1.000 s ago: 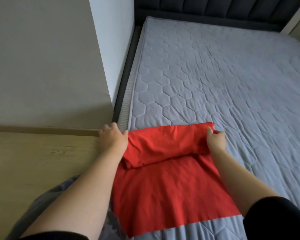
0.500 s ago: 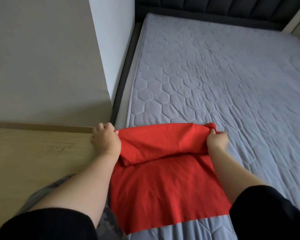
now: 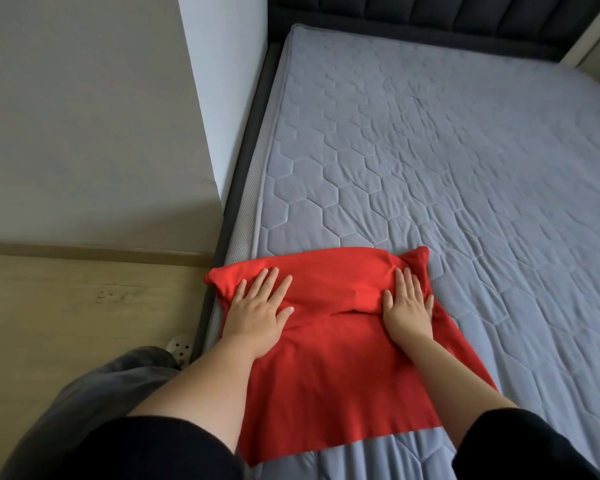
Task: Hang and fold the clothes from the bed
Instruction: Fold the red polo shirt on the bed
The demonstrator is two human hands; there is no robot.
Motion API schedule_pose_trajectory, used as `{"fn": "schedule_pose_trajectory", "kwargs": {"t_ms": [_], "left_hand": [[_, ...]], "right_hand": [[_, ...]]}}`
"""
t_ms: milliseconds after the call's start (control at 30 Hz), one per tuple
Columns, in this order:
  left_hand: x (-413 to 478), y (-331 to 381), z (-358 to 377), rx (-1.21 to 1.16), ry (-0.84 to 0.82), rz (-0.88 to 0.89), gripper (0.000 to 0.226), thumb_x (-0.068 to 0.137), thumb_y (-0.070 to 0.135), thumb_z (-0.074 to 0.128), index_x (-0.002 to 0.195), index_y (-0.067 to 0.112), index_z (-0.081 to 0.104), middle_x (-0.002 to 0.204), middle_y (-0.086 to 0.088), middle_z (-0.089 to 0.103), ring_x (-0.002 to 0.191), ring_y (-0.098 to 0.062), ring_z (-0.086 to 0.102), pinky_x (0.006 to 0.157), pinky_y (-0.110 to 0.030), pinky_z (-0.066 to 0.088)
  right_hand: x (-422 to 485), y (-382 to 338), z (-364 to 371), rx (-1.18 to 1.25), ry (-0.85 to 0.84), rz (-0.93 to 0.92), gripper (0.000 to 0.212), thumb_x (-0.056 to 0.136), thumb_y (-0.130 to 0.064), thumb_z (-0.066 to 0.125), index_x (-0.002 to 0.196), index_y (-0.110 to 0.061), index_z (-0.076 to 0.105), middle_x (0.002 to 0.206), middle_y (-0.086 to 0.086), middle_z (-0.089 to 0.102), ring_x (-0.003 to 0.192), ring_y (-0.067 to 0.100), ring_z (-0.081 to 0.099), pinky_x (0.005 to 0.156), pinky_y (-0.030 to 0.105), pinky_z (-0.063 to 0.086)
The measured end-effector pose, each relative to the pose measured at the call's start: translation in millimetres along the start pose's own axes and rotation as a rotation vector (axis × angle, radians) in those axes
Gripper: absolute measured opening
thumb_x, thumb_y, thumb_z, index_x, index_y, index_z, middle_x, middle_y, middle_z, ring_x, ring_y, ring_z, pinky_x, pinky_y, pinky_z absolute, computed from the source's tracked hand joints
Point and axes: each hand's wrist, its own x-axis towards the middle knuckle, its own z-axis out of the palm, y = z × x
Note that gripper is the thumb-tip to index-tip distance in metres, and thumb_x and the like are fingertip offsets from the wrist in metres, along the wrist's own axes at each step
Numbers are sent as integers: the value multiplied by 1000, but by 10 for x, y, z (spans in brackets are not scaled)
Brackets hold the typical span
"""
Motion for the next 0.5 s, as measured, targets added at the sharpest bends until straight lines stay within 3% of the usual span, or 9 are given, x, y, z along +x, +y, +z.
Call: {"fn": "schedule_pose_trajectory", "kwargs": {"t_ms": [167,333,433,500], "left_hand": [[304,16,-325,-37,137,-61,55,95,45,43,145,23,35,154,0,29,146,-19,12,116,-47,6],[578,-287,-589,-210,-85,-145,84,80,49,68,149,24,25,144,-7,44,135,-26,36,112,-42,22],[613,-401,-595,-322,-176,-215,85,69,49,77,142,30,38,134,-10,50,124,-28,47,101,-35,39],[669,-428,-607,-333,-202,-212,63,64,48,80,120,31,57,120,-5,58,111,-25,55,89,-31,45]], "right_hand": [[-17,-167,-126,-72,-1,53,66,92,-22,35,153,-14,9,161,3,3,148,17,0,115,54,-3],[170,-559,-339,-102,123,-12,85,76,-1,49,151,-11,11,160,8,5,147,24,-3,115,54,-3],[394,-672,-460,-253,-53,-227,91,73,-1,55,151,-17,11,159,5,9,147,24,-2,115,54,0],[528,-688,-520,-386,-246,-326,90,76,-6,58,151,-20,12,157,2,15,147,24,5,116,56,4]]}}
